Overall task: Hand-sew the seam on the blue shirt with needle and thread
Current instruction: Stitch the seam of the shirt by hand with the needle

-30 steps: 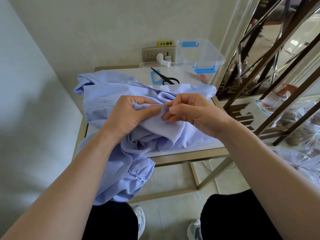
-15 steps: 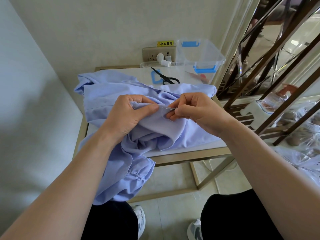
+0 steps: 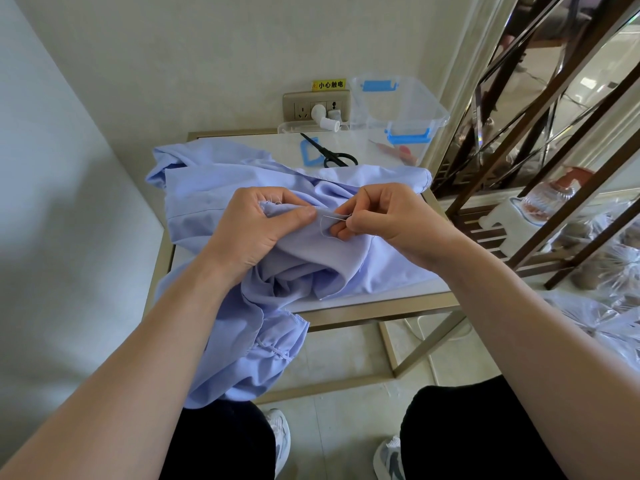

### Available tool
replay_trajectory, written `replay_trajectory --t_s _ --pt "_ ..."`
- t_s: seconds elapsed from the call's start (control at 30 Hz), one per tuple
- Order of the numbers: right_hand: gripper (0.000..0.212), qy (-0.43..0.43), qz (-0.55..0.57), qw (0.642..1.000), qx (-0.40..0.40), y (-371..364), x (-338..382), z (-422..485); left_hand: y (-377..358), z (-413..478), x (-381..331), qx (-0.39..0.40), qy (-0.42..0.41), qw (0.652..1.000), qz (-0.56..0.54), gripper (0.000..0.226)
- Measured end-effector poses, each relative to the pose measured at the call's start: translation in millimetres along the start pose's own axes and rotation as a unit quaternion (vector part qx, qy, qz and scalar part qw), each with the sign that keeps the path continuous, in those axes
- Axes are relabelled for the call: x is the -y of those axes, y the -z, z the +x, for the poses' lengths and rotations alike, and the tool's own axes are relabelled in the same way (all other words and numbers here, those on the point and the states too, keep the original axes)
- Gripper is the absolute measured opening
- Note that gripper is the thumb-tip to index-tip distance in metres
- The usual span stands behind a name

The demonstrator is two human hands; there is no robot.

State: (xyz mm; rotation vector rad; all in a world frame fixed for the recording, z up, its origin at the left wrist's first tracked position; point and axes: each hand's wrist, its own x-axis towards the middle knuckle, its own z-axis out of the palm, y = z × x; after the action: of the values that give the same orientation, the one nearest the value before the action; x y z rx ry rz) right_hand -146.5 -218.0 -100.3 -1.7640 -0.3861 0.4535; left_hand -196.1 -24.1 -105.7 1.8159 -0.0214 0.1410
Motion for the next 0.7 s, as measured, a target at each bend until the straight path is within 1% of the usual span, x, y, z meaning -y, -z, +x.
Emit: replay_trajectory --t_s 0.17,0.33,0.53,0.7 --pt "0.023 0.007 -0.027 0.999 -0.025 -4 -1 -1 -2 -2 -2 -0.007 -0.01 1.0 0.02 0.025" --pt "0.015 0.014 -0.048 0.998 -0.044 -9 -2 -1 -1 -1 0 -0.001 -0.017 0.999 0.028 0.026" --pt "0.018 0.013 -0.053 0.997 -0.048 -10 -3 -3 -2 -1 1 0.001 -0.007 0.999 0.038 0.023" --pt "0.019 0.015 -0.053 0.997 -0.052 -8 -3 -2 -3 1 2 -0.013 -0.001 0.999 0.036 0.027"
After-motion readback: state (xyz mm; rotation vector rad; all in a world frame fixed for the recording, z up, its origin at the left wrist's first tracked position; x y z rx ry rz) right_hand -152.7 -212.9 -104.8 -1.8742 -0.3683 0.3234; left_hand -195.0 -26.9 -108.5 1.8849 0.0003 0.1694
